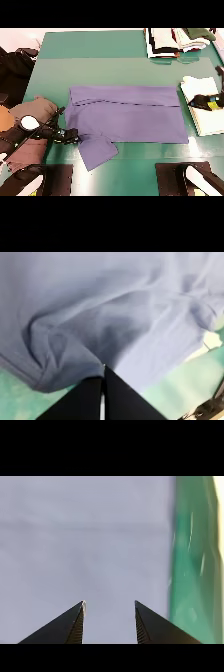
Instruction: Fold the shirts.
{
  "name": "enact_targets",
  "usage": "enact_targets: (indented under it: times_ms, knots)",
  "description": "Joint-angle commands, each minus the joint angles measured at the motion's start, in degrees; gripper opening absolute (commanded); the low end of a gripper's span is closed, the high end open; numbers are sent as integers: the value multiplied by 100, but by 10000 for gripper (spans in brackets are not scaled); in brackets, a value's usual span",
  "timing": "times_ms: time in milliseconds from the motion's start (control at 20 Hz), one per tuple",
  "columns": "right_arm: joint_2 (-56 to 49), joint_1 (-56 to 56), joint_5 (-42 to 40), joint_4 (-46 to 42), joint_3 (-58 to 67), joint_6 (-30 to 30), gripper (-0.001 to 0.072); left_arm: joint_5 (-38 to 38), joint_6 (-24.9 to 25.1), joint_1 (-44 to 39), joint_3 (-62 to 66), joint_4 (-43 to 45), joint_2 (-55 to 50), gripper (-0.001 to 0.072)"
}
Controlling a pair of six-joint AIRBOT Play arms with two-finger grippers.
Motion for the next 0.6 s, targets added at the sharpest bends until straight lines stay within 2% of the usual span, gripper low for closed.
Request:
enact_targets:
  times_ms: [0,50,250,350,500,550]
  knots:
    - [-109,-1032,785,-518,-531,-37,490,-254,155,0,293,186,4,22]
    - [-111,-1427,756,-501,-901,-37,510,-225,164,0,308,205,4,22]
    - [-234,-2190,459,-474,-2098,-37,492,-151,264,0,308,247,2,22]
    - [-455,-2100,374,-433,-2363,-33,446,-118,302,0,308,245,2,22]
    - [-800,-1589,275,-278,-2446,-31,433,-94,302,0,308,247,2,22]
    - [-870,-1379,236,-243,-2417,-33,344,-105,304,0,308,262,2,23]
